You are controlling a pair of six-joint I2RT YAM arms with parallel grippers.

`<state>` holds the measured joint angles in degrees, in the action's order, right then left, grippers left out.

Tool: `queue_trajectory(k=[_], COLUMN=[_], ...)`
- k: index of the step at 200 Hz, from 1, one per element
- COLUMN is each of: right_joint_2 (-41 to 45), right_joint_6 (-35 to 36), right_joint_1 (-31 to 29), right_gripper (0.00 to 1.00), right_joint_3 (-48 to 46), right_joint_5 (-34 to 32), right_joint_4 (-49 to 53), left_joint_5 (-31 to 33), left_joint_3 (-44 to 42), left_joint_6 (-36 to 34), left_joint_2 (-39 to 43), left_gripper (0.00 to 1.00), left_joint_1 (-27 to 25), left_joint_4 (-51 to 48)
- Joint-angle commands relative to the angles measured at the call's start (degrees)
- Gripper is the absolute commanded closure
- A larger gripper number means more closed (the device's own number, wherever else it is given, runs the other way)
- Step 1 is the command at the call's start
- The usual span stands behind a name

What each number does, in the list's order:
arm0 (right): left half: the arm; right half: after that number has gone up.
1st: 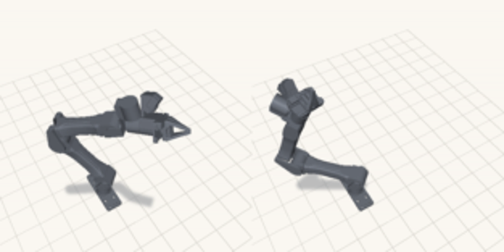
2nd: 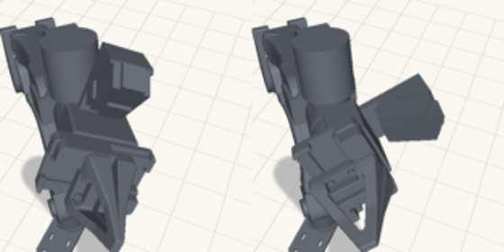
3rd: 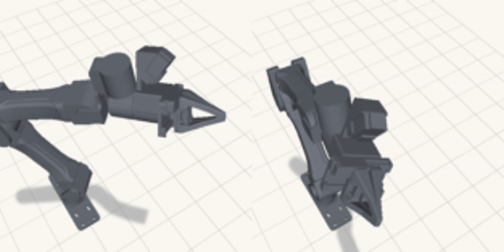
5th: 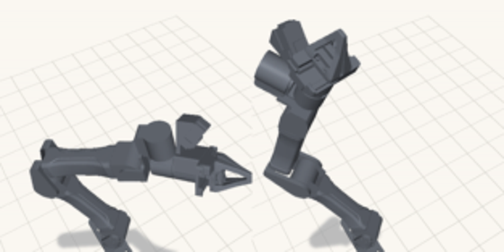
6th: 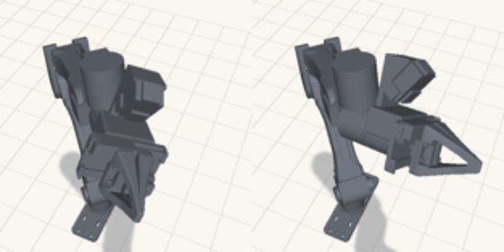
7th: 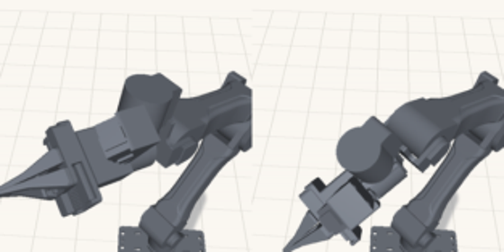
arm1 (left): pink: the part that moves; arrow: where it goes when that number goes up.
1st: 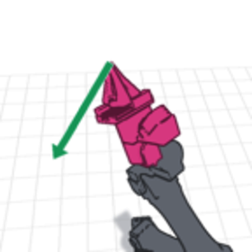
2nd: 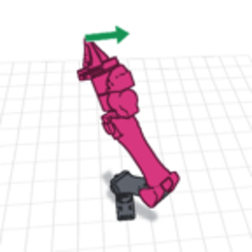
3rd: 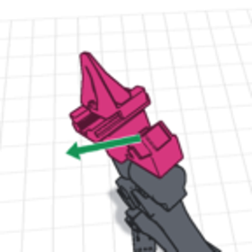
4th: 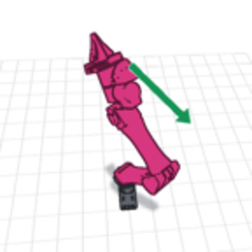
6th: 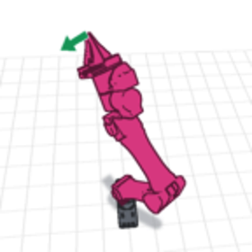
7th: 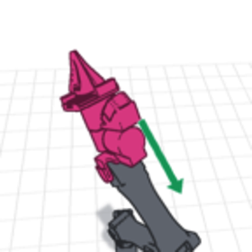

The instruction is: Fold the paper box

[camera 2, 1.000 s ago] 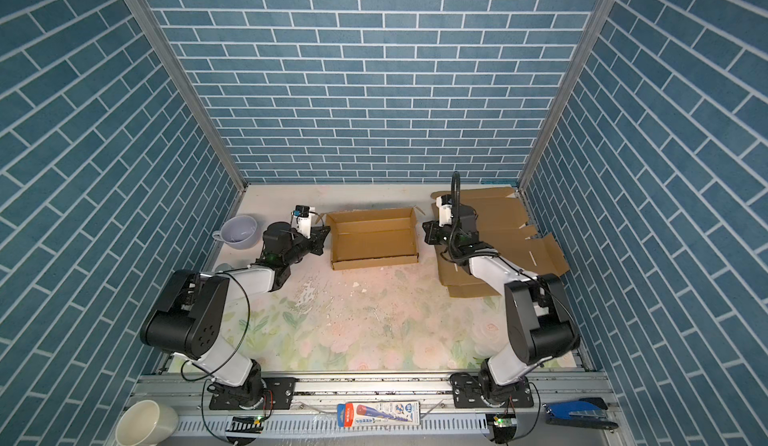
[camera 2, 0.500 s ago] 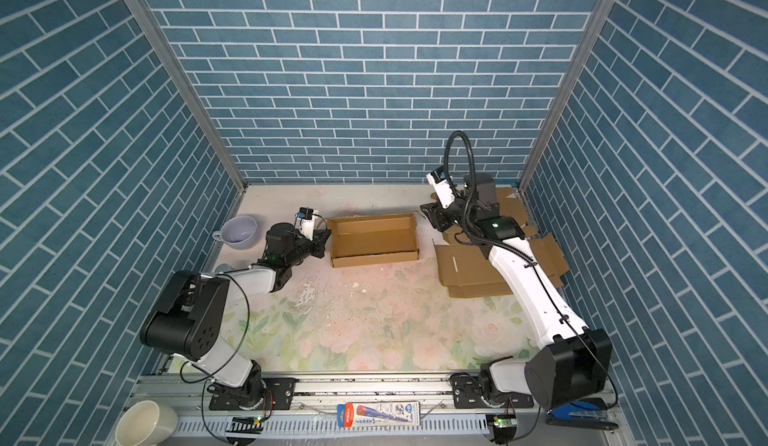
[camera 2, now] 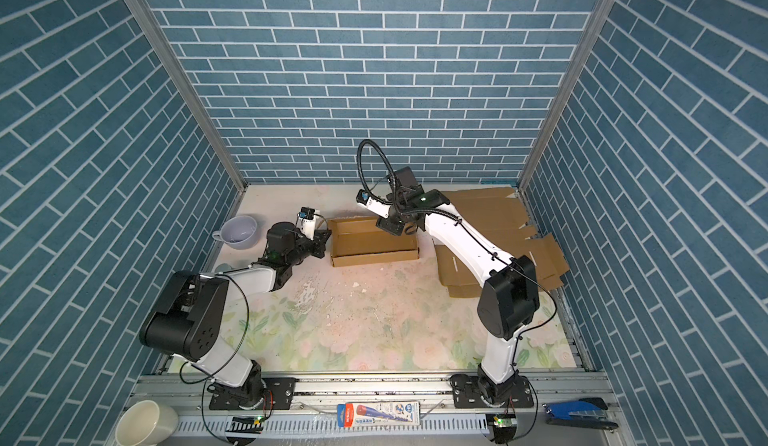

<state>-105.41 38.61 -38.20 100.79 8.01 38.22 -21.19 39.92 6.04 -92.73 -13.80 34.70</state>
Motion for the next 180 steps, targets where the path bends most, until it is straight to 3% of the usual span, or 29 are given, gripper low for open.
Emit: queue_trajectory(k=[1, 12, 45, 69, 87, 146, 180], right_joint_2=[-2.2, -3.6, -5.8, -6.0, -5.3, -0.8, 1.0], right_joint_6=[6.6, 7.2, 7.4, 7.4, 7.2, 5.6, 4.5], right_joint_1=[-1.5, -1.9, -2.3, -2.4, -2.5, -2.8, -3.3], right_gripper=[0.51, 0.55, 0.82, 0.92, 0.94, 0.97, 0.97], right_joint_3=[4.8, 6.0, 7.9, 6.8, 4.9, -7.9, -12.8], right_joint_5=[-3.9, -4.4, -3.6, -3.4, -3.3, -3.3, -3.5], right_joint_4=[3.2, 4.3, 8.4, 9.0, 8.8, -0.2, -4.0], left_joint_5=[-0.7, -0.9, -0.9, -1.0, -0.6, 2.1, 5.4], left_joint_3=[-0.3, -0.3, -0.2, -0.2, -0.2, -0.2, -0.3], left_joint_6=[-0.3, -0.3, -0.1, 0.2, 0.4, 0.3, -0.1], left_joint_2=[0.1, 0.1, 0.2, 0.3, 1.1, 8.1, 16.9], left_gripper=[1.0, 1.0, 1.0, 1.0, 0.96, 0.69, 0.66], left_joint_1=[-0.8, -0.8, -0.7, -0.8, -0.8, -0.8, -0.4], left_joint_4=[-5.6, -5.5, -5.3, -5.2, -6.0, -11.6, -22.9])
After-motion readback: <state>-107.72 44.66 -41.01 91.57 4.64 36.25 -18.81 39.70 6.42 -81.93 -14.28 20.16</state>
